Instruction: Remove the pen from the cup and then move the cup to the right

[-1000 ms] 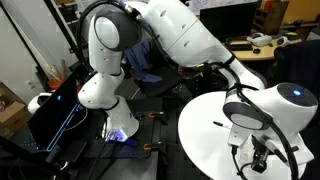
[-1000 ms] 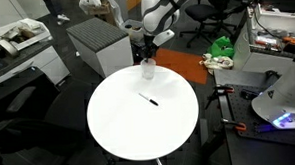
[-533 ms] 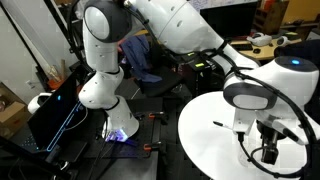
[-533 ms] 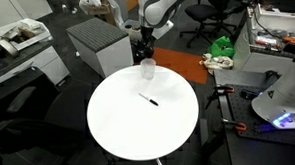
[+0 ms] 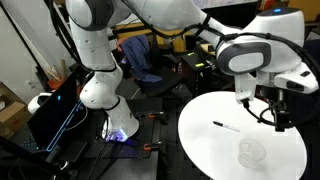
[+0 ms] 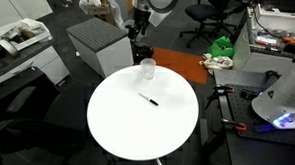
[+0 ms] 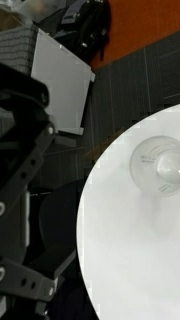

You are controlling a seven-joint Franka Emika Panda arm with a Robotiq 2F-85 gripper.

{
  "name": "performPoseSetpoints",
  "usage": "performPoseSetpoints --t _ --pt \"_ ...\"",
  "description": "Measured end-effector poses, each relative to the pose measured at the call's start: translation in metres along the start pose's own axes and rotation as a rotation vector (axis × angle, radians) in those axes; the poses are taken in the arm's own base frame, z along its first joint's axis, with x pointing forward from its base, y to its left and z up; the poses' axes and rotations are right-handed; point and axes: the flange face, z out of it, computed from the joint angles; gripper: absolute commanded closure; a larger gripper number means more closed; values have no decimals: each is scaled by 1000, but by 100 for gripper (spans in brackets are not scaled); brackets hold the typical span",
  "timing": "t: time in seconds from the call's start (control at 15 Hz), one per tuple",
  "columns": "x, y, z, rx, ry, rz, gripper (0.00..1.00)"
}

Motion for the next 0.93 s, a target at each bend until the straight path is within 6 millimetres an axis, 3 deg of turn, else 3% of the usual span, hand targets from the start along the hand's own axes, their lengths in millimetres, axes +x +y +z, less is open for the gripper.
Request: performPoseSetpoints --t 0.2,0.53,0.93 --pt "0 -34 -16 28 23 -71 0" --pt "-5 -77 -24 59 33 -176 0" --pt "-7 -87 -25 65 34 -209 0"
